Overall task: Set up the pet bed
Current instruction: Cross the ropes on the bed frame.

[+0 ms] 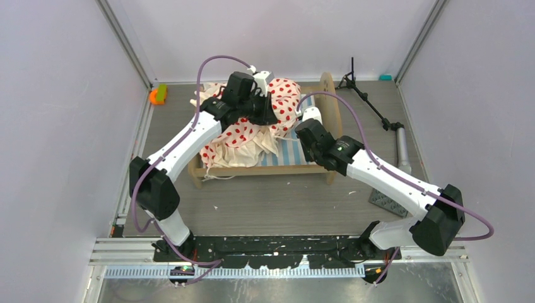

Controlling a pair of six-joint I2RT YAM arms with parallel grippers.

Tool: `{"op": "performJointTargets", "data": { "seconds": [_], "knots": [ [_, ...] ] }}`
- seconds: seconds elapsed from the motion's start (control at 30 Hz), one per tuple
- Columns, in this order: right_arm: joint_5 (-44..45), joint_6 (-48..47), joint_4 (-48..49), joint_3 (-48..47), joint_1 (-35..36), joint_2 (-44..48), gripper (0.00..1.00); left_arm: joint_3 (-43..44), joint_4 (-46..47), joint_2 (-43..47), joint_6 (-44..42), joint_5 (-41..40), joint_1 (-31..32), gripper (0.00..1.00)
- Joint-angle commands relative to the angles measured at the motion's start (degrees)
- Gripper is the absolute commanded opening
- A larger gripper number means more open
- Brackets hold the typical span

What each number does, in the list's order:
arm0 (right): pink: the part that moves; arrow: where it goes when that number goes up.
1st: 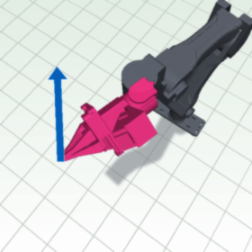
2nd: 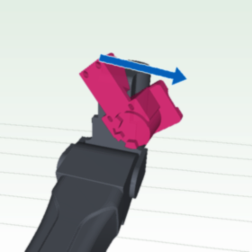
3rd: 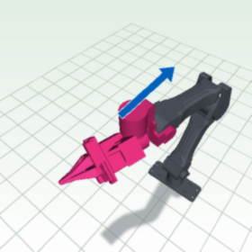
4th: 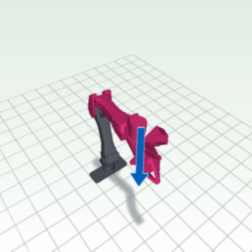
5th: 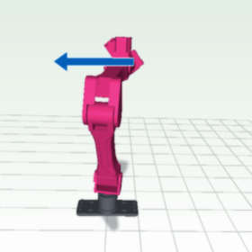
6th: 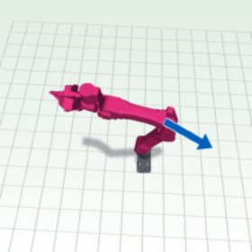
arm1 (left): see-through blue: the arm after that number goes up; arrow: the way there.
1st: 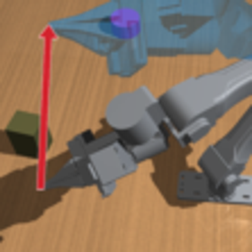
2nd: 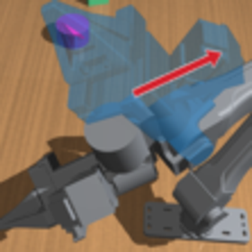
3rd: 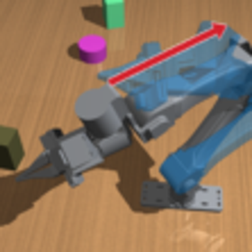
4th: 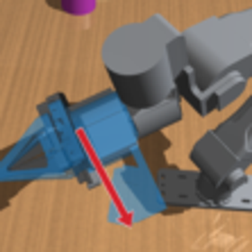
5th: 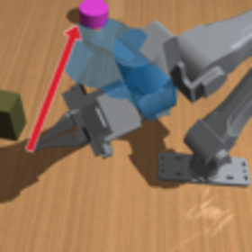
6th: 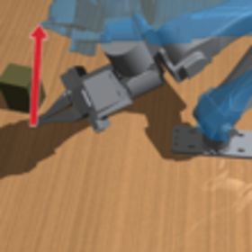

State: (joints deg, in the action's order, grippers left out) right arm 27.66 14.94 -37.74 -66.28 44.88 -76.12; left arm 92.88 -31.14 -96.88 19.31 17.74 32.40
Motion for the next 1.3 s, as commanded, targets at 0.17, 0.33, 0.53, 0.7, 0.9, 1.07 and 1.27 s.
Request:
{"op": "performJointTargets", "data": {
  "seconds": [0.17,0.33,0.53,0.7,0.9,1.07,1.27],
  "knots": [
    [1.9,1.8,1.4,1.1,-0.1,0.2,0.0,3.1,1.3,-0.3,0.0,0.0,0.0,0.0],
    [2.2,2.1,1.5,1.2,-0.1,-1.2,0.0,3.6,0.5,-1.3,-0.1,-0.1,0.0,0.0],
    [4.6,2.1,1.4,1.4,-0.1,-2.5,0.0,4.1,0.4,-2.3,0.0,-0.6,0.0,0.0],
    [9.0,1.8,1.4,0.1,-0.1,-1.9,0.2,4.5,0.4,-2.5,0.0,-0.8,0.0,0.0],
    [5.8,2.2,5.7,-0.6,-0.1,3.1,0.44,4.6,0.4,-2.9,0.0,-0.7,0.0,0.0],
    [-4.5,2.2,13.6,3.3,0.0,10.0,0.45,4.6,0.6,-3.0,0.0,-0.6,0.0,0.0],
    [-20.7,4.3,21.1,8.3,0.4,10.9,0.31,5.3,0.5,-3.3,-0.1,-0.7,0.0,0.0]
  ]
}}
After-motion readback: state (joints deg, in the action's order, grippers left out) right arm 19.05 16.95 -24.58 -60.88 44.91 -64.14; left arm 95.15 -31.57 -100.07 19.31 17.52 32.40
